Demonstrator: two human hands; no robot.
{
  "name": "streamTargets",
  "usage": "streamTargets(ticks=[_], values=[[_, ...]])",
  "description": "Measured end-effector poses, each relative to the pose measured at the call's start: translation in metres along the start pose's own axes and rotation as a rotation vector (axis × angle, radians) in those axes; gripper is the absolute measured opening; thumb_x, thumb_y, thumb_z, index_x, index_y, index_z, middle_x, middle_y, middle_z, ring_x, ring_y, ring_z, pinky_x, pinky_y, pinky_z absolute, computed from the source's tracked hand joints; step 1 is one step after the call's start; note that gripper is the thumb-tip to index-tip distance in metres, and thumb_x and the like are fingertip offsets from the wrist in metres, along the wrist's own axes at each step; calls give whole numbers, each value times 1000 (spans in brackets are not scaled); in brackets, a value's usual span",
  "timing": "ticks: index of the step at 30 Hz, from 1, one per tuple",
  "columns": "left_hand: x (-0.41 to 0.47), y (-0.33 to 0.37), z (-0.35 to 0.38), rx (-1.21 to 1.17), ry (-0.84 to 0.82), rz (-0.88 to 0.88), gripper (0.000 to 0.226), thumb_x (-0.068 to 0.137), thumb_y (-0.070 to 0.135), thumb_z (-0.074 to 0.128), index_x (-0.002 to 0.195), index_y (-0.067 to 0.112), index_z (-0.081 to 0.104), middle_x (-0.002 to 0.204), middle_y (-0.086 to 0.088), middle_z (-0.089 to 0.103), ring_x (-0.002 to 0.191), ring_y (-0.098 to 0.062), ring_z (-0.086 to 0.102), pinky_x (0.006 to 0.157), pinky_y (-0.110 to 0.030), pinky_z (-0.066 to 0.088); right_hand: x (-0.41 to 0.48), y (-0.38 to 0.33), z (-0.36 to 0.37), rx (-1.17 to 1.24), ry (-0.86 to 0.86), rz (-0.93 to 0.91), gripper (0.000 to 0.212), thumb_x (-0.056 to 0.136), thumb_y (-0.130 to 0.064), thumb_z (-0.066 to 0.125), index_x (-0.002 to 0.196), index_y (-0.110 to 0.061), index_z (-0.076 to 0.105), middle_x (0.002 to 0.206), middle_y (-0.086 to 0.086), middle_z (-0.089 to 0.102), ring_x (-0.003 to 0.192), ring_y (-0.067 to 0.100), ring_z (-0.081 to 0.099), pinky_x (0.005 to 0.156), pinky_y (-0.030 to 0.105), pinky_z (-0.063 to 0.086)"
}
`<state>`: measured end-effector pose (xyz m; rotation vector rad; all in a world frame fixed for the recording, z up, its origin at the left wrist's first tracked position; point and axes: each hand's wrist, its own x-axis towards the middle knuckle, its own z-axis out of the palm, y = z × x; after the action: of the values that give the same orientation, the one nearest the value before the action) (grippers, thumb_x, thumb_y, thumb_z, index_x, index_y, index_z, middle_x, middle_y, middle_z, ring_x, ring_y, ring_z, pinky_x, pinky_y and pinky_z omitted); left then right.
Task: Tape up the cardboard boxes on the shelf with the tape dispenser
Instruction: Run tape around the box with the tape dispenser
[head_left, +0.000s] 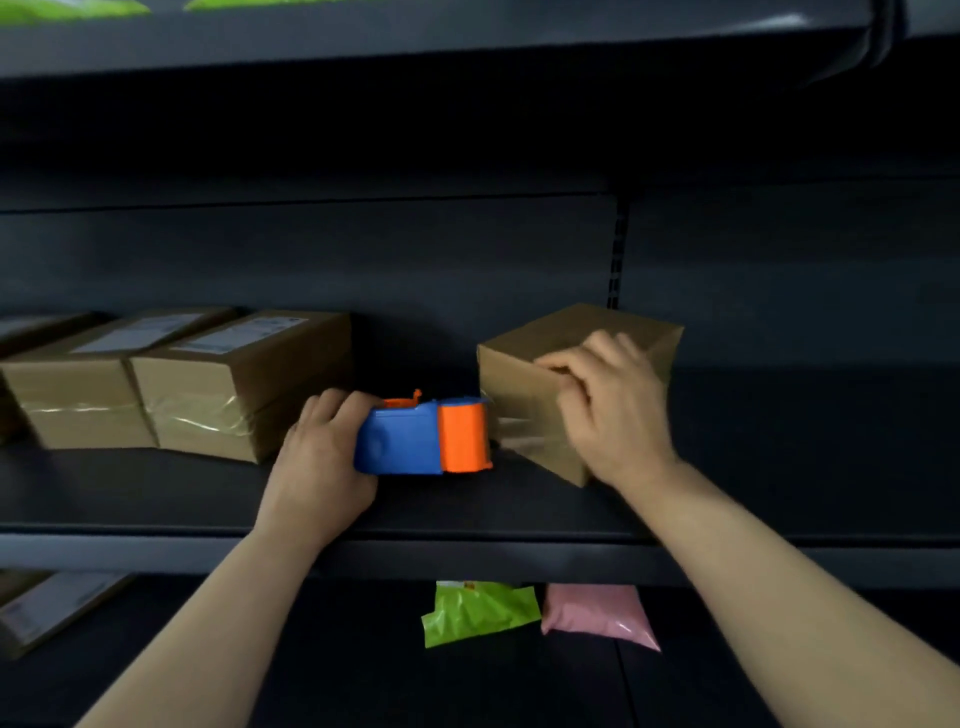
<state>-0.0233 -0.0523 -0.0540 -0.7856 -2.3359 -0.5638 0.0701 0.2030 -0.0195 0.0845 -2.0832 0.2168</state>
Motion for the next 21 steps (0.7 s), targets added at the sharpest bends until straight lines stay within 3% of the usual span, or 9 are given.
streamTargets(ticks=[3,6,8,11,15,18,21], values=[[-3,6,-2,-36,7,154,60,53,-2,77,108,14,58,98,-5,55,92,-29,53,71,-41,51,8,2,-26,-86,-112,39,20,80,-17,43,81,-14,62,82,-2,55,78,20,53,56,27,30],[-3,8,-4,-30,26,178,61,52,-1,81,107,12,59,98,-7,57,91,-29,55,72,-42,53,26,-18,-26,-320,-264,110,11,87,-16,45,91,-14,55,94,1,55,86,23,55,58,29,30],[-3,7,-5,-5,38,173,60,52,0,82,106,11,59,96,-8,57,89,-30,55,71,-44,52,37,-30,-18,-422,-326,151,25,97,-30,40,110,-13,55,108,5,56,96,24,55,62,32,36],[-3,6,-5,30,56,167,60,50,0,83,105,10,60,93,-8,57,86,-31,54,70,-45,51,44,-26,-5,-535,-481,152,47,102,-46,27,126,-18,57,124,8,49,116,27,43,86,40,39],[-4,7,-7,57,110,230,59,52,5,85,104,13,59,93,-8,57,85,-30,53,74,-44,47,35,-14,-14,-384,-536,156,48,104,-46,23,137,-26,53,136,2,46,121,26,41,95,41,36],[-4,9,-8,74,159,299,45,67,25,72,108,18,53,92,-7,57,87,-31,55,85,-49,44,27,-10,-28,-313,-605,153,47,105,-45,20,146,-34,40,152,-7,39,135,25,39,105,39,31],[-4,8,-7,118,165,321,49,64,20,78,108,15,57,93,-9,59,90,-32,57,97,-53,38,22,-5,-41,-339,-612,109,46,105,-44,20,147,-36,36,155,-10,35,138,21,37,107,36,29]])
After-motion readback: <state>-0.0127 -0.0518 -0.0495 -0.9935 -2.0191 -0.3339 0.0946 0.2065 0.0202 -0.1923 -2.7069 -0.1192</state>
